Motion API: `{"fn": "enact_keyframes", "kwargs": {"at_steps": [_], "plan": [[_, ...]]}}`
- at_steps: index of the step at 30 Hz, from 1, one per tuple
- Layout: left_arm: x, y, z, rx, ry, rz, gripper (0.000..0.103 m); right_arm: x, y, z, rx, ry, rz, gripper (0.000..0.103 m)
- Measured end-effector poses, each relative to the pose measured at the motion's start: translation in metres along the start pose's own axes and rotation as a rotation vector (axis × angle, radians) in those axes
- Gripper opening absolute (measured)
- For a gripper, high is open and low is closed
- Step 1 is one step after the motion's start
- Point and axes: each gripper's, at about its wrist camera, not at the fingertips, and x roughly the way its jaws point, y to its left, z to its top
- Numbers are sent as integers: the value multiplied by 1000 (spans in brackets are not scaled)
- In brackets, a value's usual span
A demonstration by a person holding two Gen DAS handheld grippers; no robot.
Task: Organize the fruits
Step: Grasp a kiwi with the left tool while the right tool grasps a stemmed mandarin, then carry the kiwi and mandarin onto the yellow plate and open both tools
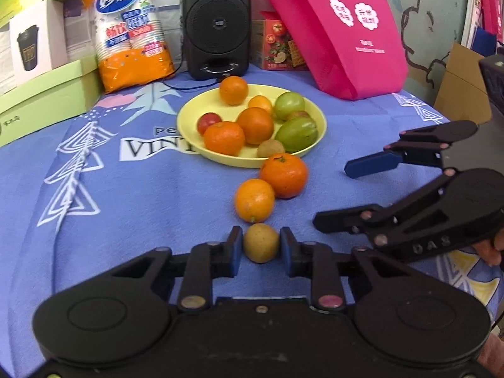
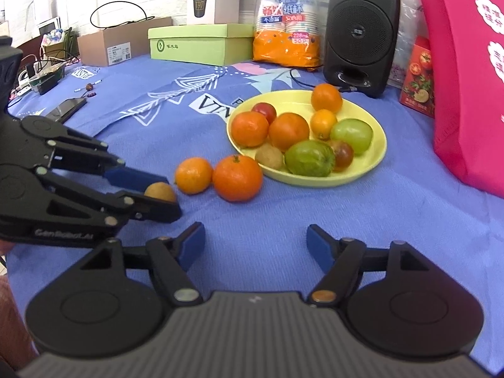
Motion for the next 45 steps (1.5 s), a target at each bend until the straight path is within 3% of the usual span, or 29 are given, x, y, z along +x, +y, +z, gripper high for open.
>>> {"fn": "enact_keyframes", "kwargs": {"at_steps": [7, 16, 35, 45], "plan": [[-9, 22, -3, -40, 8, 47, 25, 25, 3, 18, 38, 0, 0, 70], [-11, 28, -4, -55, 8, 52, 25, 42, 11, 31, 32, -6, 16, 41], [-27, 30, -3, -96, -15, 36, 25, 1, 11, 9, 39, -20, 18, 39], [-26, 32, 40, -58, -88, 20, 25, -9, 1, 22, 23, -64, -4, 39]]}}
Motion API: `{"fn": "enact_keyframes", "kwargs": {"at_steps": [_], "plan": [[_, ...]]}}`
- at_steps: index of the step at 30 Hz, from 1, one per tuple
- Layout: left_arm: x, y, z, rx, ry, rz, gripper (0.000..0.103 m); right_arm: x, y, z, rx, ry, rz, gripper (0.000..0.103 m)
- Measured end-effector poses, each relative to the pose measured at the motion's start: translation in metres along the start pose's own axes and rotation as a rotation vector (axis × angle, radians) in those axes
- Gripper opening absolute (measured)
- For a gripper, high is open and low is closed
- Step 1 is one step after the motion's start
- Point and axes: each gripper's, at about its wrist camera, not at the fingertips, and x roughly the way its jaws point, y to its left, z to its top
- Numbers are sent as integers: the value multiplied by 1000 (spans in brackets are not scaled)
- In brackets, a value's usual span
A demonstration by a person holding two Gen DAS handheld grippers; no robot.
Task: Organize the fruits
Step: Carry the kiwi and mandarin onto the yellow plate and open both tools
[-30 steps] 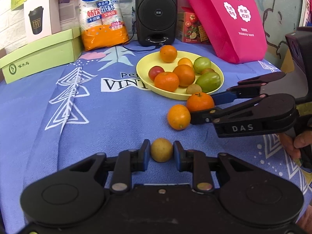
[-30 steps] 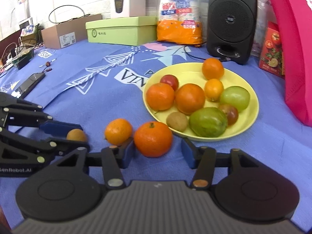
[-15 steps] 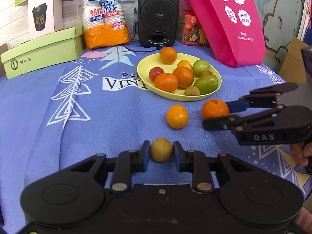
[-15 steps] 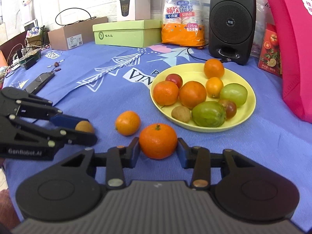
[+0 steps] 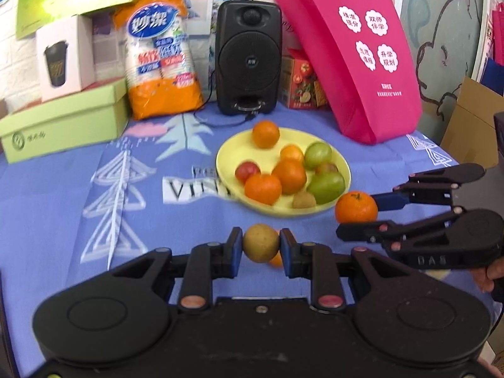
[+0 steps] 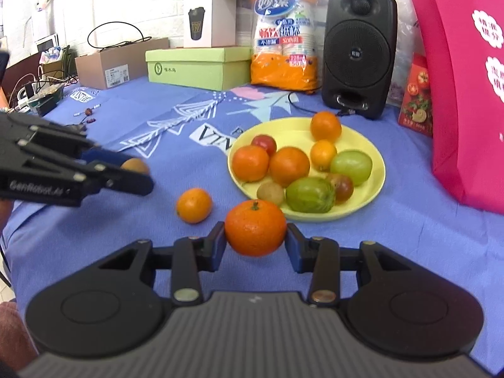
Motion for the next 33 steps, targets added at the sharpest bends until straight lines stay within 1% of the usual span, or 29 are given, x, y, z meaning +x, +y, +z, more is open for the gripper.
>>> {"fn": "enact_keyframes", "kwargs": {"at_steps": [3, 7, 12, 14, 15, 16, 17, 18, 19, 21, 23, 24, 25, 26, 27, 30, 33], "plan": [[18, 2, 23, 20, -15, 1, 25, 4, -3, 13, -13, -20, -6, 39], [53, 6, 57, 30, -23, -4, 25, 16, -13, 33, -26, -42, -16, 39], [103, 9, 92, 29, 3, -13, 25, 41, -28, 52, -21, -40, -32, 39], [123, 10, 103, 18, 21, -13, 27, 51, -33, 58, -16, -40, -41, 39], [132, 11, 107, 10, 41, -20, 36, 56, -36, 61, -12, -40, -45, 39], [141, 12, 110, 1, 71, -22, 55, 60, -38, 63, -9, -38, -49, 39], [145, 13, 112, -12, 73, -3, 67, 65, -40, 65, -4, -35, -55, 39], [145, 13, 112, -25, 53, 28, 84, 70, -43, 67, 2, -32, -62, 39], [142, 14, 112, -30, 32, 49, 89, 73, -45, 69, 7, -33, -61, 39], [136, 18, 111, -34, 22, 50, 90, 78, -47, 73, 9, -36, -54, 40], [124, 24, 108, -46, 13, 69, 94, 82, -47, 76, -1, -34, -59, 40], [116, 27, 105, -55, 2, 81, 99, 83, -46, 76, -2, -34, -64, 40], [109, 30, 102, -66, -10, 86, 103, 83, -45, 76, -5, -34, -68, 43], [102, 34, 99, -78, -18, 87, 103, 82, -44, 76, -11, -35, -78, 49], [95, 36, 96, -91, -21, 86, 103, 80, -42, 75, -22, -37, -89, 50], [77, 41, 83, -115, -21, 82, 103, 70, -42, 70, -23, -40, -98, 51], [58, 40, 67, -105, -17, 89, 103, 56, -43, 64, -14, -47, -103, 51]]}}
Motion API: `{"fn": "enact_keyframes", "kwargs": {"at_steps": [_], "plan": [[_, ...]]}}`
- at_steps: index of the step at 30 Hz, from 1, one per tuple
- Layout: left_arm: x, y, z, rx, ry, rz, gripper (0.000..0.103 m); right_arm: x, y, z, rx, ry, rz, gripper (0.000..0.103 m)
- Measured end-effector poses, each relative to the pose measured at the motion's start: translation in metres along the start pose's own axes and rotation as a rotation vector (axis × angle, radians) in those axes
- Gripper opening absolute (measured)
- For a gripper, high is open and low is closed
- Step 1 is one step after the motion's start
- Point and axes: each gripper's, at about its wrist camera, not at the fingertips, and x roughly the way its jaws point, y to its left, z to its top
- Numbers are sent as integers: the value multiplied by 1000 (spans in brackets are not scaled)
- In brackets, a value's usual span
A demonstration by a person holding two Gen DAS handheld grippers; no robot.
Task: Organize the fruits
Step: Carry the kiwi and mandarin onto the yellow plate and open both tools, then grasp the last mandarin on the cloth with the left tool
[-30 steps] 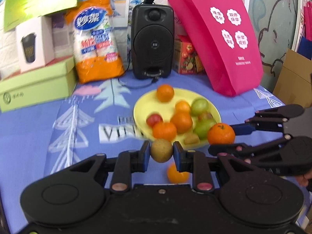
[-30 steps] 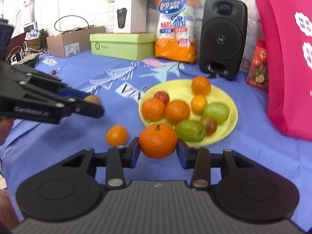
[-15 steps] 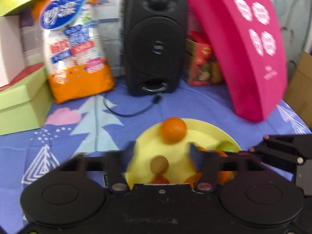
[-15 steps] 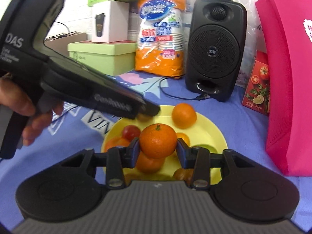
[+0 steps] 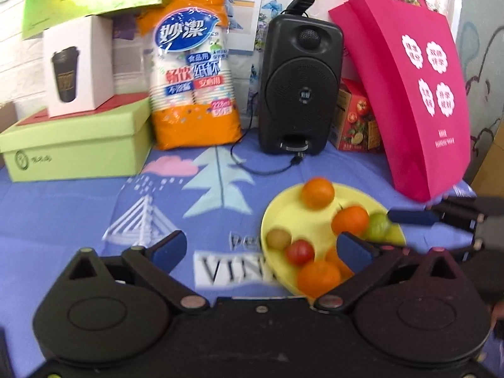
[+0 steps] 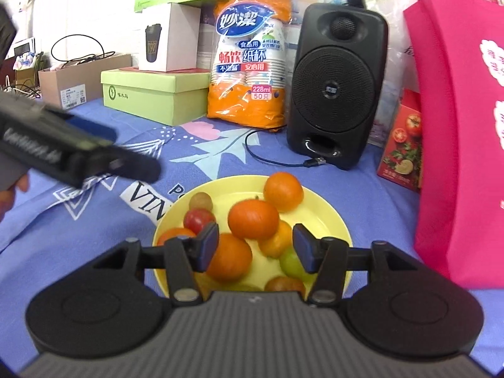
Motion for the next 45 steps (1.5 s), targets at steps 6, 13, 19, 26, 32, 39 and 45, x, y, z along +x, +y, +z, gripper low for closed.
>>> {"fn": "enact_keyframes", "kwargs": {"at_steps": [6, 13, 19, 26, 32, 39, 45], "plan": [[-38, 0, -39, 0, 6, -17, 103, -32, 2, -18, 7, -1, 26, 51], [-51, -6, -81, -42, 47, -63, 103, -62, 30, -57, -37, 38, 121, 51], [-38, -33, -88, 12, 41, -106, 100, -66, 63, -89, -126, 82, 179, 56], [-4, -52, -94, 53, 122, -147, 64, -77, 69, -91, -147, 33, 184, 72], [1, -45, -87, 27, 154, -174, 46, -63, 83, -84, -169, 22, 252, 72], [0, -30, -83, -8, 185, -168, 29, -37, 85, -70, -95, 36, 282, 64], [-3, -35, -82, -14, 181, -176, 29, -24, 78, -64, -53, 72, 261, 43]]}}
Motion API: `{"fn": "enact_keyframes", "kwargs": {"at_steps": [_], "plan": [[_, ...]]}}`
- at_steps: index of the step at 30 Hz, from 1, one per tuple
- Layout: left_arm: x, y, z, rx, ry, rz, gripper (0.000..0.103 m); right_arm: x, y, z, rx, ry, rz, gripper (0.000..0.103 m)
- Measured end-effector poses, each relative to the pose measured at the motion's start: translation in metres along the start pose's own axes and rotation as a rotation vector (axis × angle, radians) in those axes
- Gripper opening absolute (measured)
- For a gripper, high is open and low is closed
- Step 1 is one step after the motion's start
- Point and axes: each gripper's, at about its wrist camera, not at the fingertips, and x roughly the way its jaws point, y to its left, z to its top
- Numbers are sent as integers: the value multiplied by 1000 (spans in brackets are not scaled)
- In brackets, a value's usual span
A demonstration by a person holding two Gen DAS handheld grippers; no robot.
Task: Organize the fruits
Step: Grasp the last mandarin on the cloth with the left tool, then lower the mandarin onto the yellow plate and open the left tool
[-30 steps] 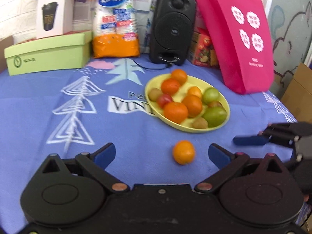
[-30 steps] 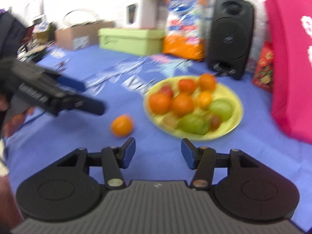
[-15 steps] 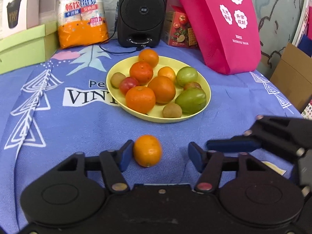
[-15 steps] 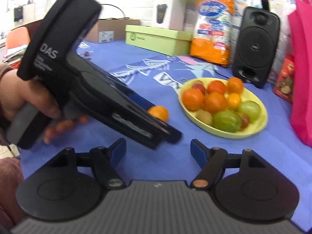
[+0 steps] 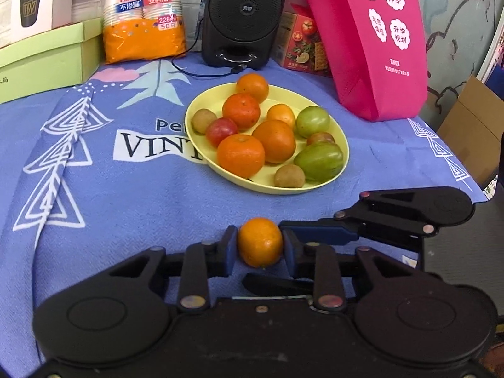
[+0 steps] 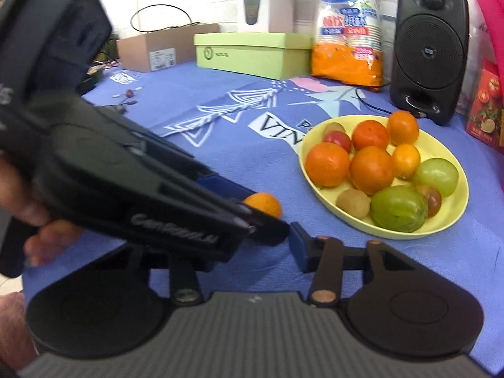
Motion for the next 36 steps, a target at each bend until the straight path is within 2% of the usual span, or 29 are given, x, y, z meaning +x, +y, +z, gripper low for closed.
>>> {"fn": "enact_keyframes", "kwargs": {"at_steps": [4, 11, 18, 23, 24, 26, 27, 28, 29, 34, 36], "plan": [[-7, -3, 1, 6, -7, -15, 30, -3, 1, 0, -18, -11, -19, 39], [-26, -15, 20, 45, -77, -27, 30, -24, 4, 11, -57, -68, -56, 37], [-12, -28, 76, 142, -132, -18, 30, -30, -23, 41, -69, -133, -128, 38], [23, -26, 114, 143, -119, -4, 33, -18, -62, 62, -20, -150, -183, 37], [31, -24, 117, 133, -110, 4, 36, -13, -70, 65, -4, -148, -188, 37], [41, -21, 121, 102, -91, 24, 66, -6, -85, 67, 37, -134, -193, 40], [42, -20, 121, 84, -95, 31, 95, -3, -90, 67, 55, -126, -200, 41], [40, -18, 120, 69, -121, 45, 103, -4, -92, 65, 62, -126, -203, 43], [35, -17, 118, 63, -147, 52, 103, -6, -92, 62, 60, -131, -204, 47], [4, -15, 108, 78, -185, 101, 103, -29, -83, 46, 47, -150, -222, 57], [-11, -15, 101, 79, -199, 124, 103, -43, -79, 39, 67, -164, -229, 64]]}}
